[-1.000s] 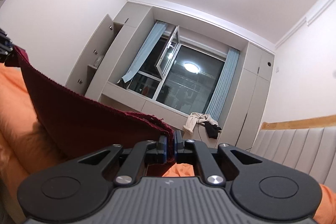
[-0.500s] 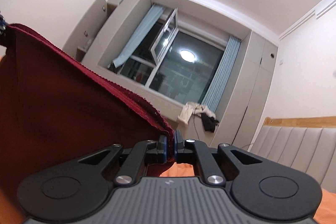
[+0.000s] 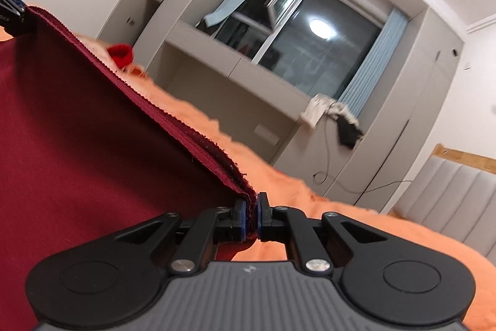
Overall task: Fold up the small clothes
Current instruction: 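Lower the hem onto the sweater and open both tools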
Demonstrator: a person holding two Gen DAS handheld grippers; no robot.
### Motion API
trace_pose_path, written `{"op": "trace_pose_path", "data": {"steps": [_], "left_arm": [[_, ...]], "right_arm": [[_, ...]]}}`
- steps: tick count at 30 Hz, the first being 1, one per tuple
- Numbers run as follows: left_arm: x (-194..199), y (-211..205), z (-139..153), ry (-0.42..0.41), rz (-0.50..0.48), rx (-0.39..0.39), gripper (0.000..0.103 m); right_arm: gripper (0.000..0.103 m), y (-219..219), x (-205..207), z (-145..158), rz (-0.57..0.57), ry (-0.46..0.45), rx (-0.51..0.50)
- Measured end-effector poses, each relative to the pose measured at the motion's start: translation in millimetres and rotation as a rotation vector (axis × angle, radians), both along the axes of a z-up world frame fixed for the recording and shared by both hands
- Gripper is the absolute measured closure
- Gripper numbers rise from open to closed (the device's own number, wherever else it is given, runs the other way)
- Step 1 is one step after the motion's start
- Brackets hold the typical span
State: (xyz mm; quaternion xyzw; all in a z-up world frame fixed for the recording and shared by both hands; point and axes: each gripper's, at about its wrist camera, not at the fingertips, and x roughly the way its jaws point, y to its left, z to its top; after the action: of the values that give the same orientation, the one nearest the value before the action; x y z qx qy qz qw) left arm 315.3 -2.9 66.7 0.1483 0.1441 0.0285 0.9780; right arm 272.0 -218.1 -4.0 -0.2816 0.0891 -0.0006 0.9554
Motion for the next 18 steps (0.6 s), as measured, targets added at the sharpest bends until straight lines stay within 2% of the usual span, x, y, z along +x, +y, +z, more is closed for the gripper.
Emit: {"op": "trace_pose_path", "data": {"steps": [3, 6, 9, 12, 13, 14, 16, 17, 18], "left_arm": [[20, 8, -21, 0.088, 0.009, -0.015, 0.094], [31, 18, -33, 0.14, 0.018, -0.053, 0.089], [35, 23, -39, 0.16, 0.021, -0.074, 0.084], [32, 23, -44, 0.164, 0.028, -0.07, 0.074], [31, 24, -45, 0.165, 0.028, -0.07, 0.062], [29, 23, -44, 0.161, 0.028, -0.071, 0.047], [23, 25, -42, 0.139, 0.032, -0.077, 0.03], [19, 27, -40, 0.128, 0.036, -0.082, 0.025], [17, 29, -39, 0.121, 0.04, -0.09, 0.024]], "right_arm": [[0.096, 4, 13, -15, 0.007, 0.062, -0.004], [0.096, 5, 19, -22, 0.008, 0.108, 0.005], [0.096, 1, 20, -24, 0.003, 0.138, 0.027], [0.091, -1, 24, -23, -0.005, 0.163, 0.037], [0.09, -1, 26, -23, -0.008, 0.165, 0.037], [0.087, -1, 26, -23, -0.009, 0.167, 0.038], [0.086, -4, 30, -19, -0.012, 0.169, 0.046], [0.079, -5, 30, -18, -0.015, 0.172, 0.052], [0.066, -6, 29, -18, -0.017, 0.176, 0.06]]}}
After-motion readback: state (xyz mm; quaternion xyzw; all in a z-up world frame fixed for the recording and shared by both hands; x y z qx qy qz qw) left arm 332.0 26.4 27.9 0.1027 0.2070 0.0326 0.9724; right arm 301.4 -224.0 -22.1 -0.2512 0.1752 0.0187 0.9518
